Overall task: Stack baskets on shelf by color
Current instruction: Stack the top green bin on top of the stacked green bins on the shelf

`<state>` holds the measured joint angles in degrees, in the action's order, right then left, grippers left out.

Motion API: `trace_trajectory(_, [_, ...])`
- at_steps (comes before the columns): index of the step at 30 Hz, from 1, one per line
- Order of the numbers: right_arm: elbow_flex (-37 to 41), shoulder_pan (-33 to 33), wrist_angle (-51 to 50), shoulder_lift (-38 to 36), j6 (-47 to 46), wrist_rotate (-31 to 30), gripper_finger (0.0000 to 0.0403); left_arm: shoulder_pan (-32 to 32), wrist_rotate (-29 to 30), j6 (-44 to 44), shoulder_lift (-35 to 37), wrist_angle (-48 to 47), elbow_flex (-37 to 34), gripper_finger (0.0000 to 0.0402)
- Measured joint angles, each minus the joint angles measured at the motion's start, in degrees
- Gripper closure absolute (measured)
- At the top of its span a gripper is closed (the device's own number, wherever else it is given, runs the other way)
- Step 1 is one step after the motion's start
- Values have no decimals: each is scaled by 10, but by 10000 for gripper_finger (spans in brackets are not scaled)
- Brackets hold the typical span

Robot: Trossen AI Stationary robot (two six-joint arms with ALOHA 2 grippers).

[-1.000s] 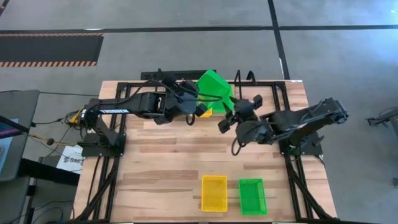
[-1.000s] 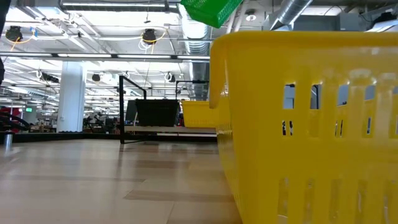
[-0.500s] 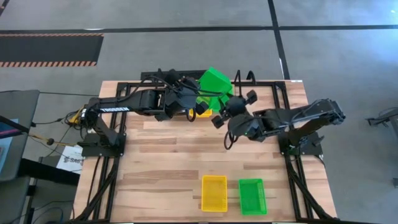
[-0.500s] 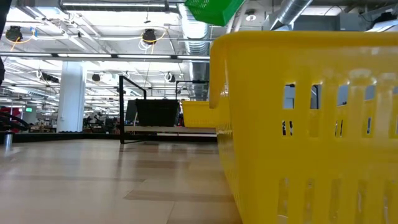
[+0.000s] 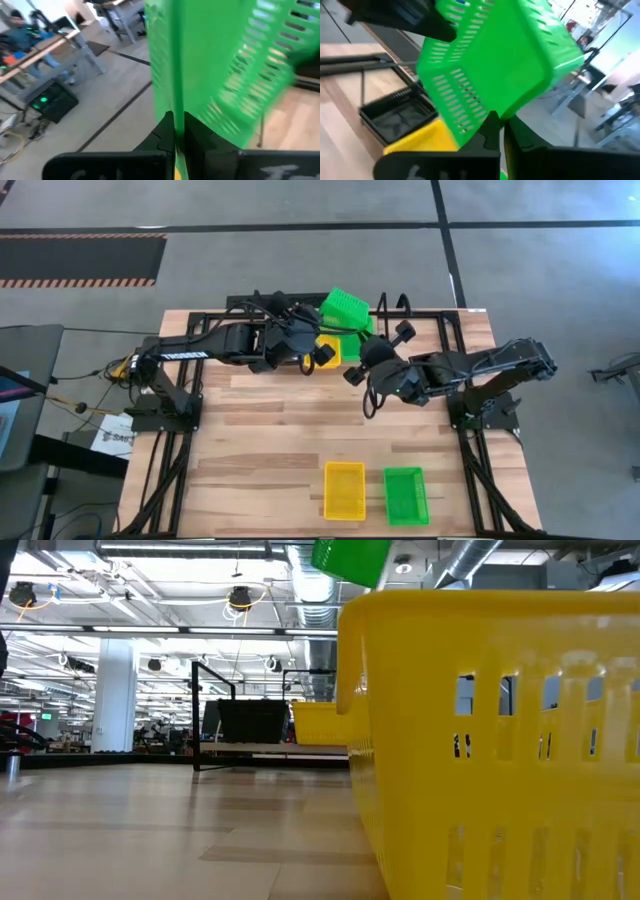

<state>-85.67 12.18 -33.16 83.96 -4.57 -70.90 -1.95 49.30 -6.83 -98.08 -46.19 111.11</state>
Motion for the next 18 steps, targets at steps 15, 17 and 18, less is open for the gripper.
trace_trajectory(15, [0, -1, -23, -27, 8, -23, 401, -22, -115, -50, 9, -37, -1, 401])
trace_trajectory(17, [0, 0, -17, -32, 8, -23, 402, -24, -120, -68, 10, -43, -1, 401])
trace_trajectory(18, [0, 0, -18, -34, 8, -23, 402, -25, -121, -70, 10, -50, -1, 401])
